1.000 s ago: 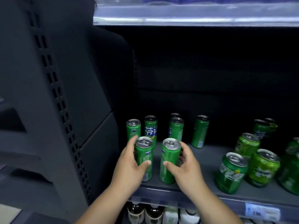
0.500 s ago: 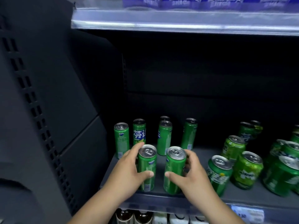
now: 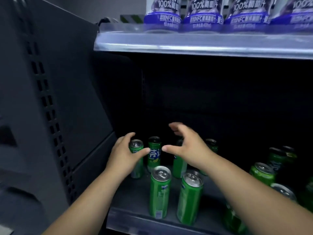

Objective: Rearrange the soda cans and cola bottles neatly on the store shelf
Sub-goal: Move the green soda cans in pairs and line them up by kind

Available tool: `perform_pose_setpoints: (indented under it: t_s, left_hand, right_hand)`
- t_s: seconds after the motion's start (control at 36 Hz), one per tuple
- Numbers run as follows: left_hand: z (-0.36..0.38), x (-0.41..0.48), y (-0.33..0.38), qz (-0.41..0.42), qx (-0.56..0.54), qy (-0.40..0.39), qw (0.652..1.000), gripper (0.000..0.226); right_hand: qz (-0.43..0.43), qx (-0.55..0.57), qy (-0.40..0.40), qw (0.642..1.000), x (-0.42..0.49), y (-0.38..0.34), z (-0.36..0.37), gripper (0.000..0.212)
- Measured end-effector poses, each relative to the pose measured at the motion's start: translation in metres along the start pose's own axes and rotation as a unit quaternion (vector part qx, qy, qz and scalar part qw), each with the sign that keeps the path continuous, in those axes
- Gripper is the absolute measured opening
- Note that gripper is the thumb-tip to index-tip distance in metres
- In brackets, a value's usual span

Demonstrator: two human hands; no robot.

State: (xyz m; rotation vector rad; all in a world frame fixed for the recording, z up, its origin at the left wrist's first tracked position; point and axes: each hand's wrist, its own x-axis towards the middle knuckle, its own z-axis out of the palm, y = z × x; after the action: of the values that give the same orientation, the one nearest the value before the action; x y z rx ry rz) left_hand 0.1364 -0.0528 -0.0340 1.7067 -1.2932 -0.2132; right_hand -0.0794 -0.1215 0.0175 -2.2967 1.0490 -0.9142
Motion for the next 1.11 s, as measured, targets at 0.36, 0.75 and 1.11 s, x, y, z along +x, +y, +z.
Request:
perform_pose_setpoints:
  t_s: [0.36,0.75,1.11]
  left_hand:
    - [0.027,0.023,-0.031,-0.062,-0.033,0.018,0.997,0.078]
    - [0.028,0.032,-0.046,-0.057,-0.074,-0.004,0.996,0.054]
    - [0.023,0.032,-0.027,-0.039,-0.056,-0.017,0.998,0.082]
  right_hand:
    - [0.049,-0.053,-0.153,0.986,0.071,0.036,0.03,0.081]
    - [0.009,-0.125,-0.186,0.974,0.081,0.035,0.041,0.071]
    - [-0.046,-0.122,-0.187,0.974,0.046,0.031,0.033,0.06]
